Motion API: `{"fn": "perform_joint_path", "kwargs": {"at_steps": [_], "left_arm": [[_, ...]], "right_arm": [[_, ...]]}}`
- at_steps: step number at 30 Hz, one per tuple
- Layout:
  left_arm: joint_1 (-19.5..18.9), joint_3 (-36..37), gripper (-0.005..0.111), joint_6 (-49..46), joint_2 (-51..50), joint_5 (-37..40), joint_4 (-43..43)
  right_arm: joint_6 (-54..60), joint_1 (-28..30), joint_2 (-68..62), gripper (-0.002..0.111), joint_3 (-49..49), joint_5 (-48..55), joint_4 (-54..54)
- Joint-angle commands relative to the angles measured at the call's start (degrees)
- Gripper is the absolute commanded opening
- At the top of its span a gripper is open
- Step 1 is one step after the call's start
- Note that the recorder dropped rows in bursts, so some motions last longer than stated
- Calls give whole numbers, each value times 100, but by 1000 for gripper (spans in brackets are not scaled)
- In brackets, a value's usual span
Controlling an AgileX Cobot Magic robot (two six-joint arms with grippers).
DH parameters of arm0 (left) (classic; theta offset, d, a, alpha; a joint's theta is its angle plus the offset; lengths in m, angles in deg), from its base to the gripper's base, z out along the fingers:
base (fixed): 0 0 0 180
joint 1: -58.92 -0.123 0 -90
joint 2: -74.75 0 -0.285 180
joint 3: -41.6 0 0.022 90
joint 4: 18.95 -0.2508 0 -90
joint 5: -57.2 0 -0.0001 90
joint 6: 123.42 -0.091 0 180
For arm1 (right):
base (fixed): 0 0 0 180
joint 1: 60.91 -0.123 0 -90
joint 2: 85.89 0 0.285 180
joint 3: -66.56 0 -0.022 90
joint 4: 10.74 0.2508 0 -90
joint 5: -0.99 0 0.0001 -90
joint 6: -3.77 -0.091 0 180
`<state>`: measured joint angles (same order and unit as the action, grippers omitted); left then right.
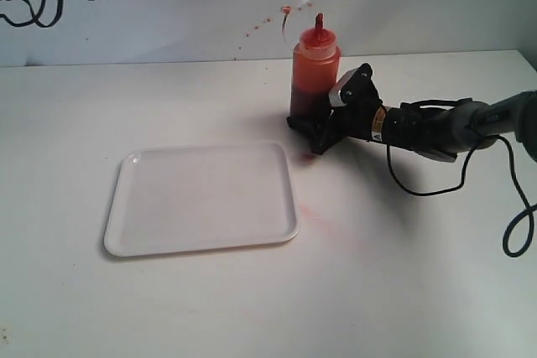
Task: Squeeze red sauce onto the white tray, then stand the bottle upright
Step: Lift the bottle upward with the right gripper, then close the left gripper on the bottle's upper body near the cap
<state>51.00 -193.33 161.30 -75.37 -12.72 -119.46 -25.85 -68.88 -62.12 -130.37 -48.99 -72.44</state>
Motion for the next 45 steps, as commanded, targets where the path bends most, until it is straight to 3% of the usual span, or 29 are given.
{"fn": "perform_joint_path", "kwargs": {"at_steps": [1,7,9,11,12,13,15,22,34,39,45], "left_arm": [[-213,230,0,-323,30,-4,56],[-135,926,0,-908,30,-4,56],[-100,1016,5,-882,30,-4,56],[-36,1015,18,-869,30,-4,56],[66,1015,37,-723,30,-4,56],[104,1015,46,-685,30,-4,56],[320,1015,105,-685,30,-4,56],[677,1015,104,-843,30,-4,56],[792,1183,104,-1302,27,-4,56],[948,1621,104,-2056,27,-4,56],[1072,1668,104,-2415,27,-4,56]], "right_arm": [[-410,-13,214,0,2,-481,122],[-814,-249,698,0,2,-486,-507],[-875,-506,907,0,2,-486,-711],[-1014,-767,1055,0,2,-431,-647],[-1080,-898,1139,0,2,-371,-490],[-1154,-952,1172,0,2,-322,-464],[-1399,-1061,1356,0,2,-113,-489],[-2026,-1075,1504,0,2,-12,-518],[-2396,-1075,1620,0,-11,935,-534],[-2855,-1086,1620,0,-249,997,-1210],[-3508,-1091,1620,0,-395,890,-1885]]}}
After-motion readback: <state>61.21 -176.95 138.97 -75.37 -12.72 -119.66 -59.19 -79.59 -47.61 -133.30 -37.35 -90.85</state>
